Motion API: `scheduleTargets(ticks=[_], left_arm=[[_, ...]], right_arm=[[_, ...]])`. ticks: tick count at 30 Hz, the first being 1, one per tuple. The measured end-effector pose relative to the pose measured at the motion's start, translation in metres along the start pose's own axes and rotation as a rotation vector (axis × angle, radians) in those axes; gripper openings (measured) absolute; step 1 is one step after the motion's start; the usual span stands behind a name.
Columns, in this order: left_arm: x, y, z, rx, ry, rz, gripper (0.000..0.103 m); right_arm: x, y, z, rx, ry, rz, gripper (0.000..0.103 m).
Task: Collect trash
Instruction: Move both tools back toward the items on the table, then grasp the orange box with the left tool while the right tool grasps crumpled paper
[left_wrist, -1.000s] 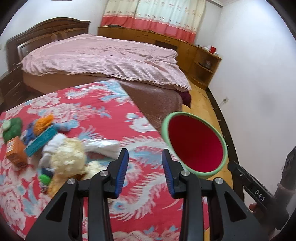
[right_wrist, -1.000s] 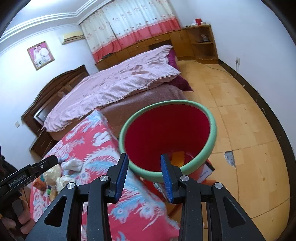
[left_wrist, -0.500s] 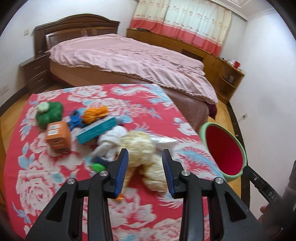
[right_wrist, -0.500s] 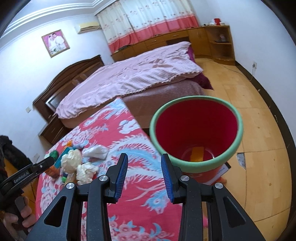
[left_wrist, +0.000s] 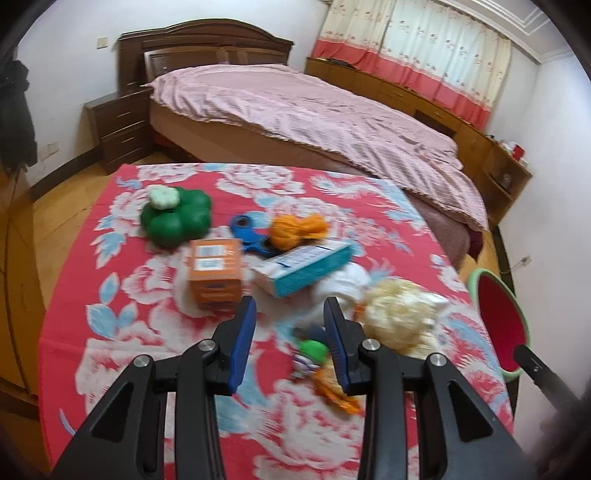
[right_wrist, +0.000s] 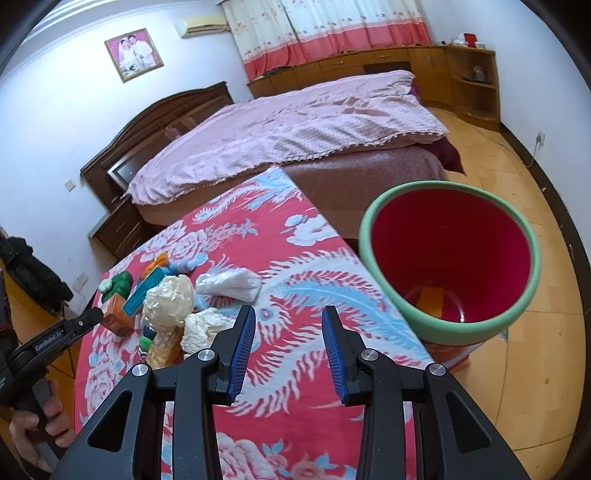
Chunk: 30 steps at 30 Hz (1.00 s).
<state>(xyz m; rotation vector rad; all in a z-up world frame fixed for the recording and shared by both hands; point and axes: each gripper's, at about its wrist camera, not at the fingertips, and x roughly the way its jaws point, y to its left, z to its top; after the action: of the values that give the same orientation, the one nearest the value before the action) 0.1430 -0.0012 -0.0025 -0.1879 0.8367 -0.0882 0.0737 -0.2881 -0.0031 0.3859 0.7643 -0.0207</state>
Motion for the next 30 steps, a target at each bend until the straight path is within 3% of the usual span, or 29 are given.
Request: scheduleTargets(ticks=[3, 6, 13, 30], left_arm=[[0.007, 0.014, 0.004, -0.019, 0.003, 0.044, 0.045], [0.016, 0.027, 0.007, -0.034, 0.012, 0.070, 0.046], [0.039, 0.040, 0.015, -0.059, 0.042, 0.089, 0.054], [0.069, 0.054, 0.015, -0.093, 0.064, 0.063, 0.055]], right_arm=[[0.008, 0.009, 0.002, -0.015, 0.012, 0.004, 0.038], [0.015, 0.016, 0.003, -0.025, 0.026, 0.011, 0.038], [0.026, 0.034, 0.007, -0.052, 0.038, 0.020, 0.038], [0.056, 0.085, 0.013, -0.134, 0.080, 0.079, 0.043]])
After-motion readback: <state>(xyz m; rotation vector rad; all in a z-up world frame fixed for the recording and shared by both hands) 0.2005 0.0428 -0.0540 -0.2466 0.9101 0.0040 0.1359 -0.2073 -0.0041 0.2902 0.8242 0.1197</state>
